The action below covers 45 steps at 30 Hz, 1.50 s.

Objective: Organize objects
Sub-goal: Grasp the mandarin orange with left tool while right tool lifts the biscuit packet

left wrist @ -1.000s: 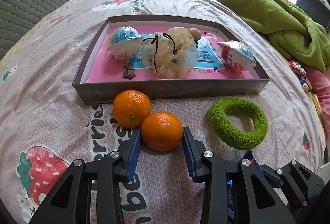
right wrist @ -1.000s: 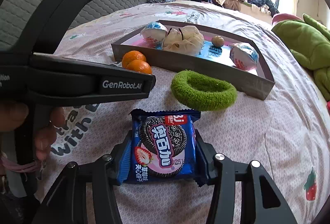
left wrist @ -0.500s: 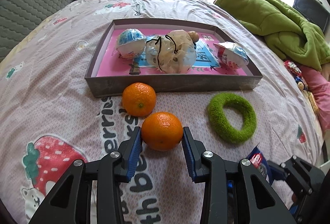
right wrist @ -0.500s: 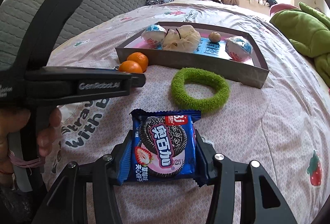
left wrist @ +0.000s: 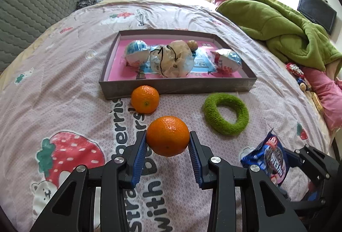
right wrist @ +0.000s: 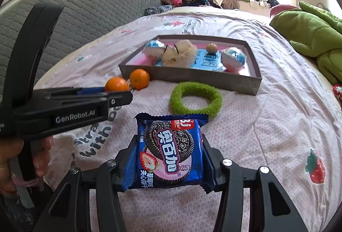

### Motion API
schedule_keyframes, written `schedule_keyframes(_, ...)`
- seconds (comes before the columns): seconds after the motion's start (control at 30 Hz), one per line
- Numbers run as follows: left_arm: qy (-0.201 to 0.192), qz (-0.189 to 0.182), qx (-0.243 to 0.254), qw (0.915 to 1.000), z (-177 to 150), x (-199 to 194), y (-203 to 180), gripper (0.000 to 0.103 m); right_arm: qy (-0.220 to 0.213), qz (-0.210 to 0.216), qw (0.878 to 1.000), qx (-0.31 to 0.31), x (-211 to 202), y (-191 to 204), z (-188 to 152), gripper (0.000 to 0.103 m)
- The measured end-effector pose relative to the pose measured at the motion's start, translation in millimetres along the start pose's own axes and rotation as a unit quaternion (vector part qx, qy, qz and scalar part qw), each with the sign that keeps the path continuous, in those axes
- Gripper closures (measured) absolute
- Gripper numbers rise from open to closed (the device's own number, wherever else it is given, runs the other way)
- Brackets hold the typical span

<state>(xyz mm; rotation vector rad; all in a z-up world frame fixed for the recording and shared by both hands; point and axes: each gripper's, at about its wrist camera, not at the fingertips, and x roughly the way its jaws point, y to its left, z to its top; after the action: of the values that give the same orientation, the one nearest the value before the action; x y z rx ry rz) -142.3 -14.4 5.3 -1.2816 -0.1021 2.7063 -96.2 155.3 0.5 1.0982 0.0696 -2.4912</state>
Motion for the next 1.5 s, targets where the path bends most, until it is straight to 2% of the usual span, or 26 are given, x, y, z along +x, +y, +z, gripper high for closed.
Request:
schedule_keyframes(0.27,-0.034,0.000,0.013,0.9993,3,-36,-9,0.063,-0.026,-0.004,1.000,0.003,-22,4,7,0.051)
schedule_keyframes(0.57,-0.055,0.000,0.015,0.9984,1,-61,-13,0.063,-0.046,-0.002,0.999,-0.006,-38,14,14,0.051)
schedule_keyframes(1.5,-0.089,0.014,0.024,0.9956,6,-83,-15,0.063,-0.087,-0.009,0.996,0.007,-59,13,33,0.051)
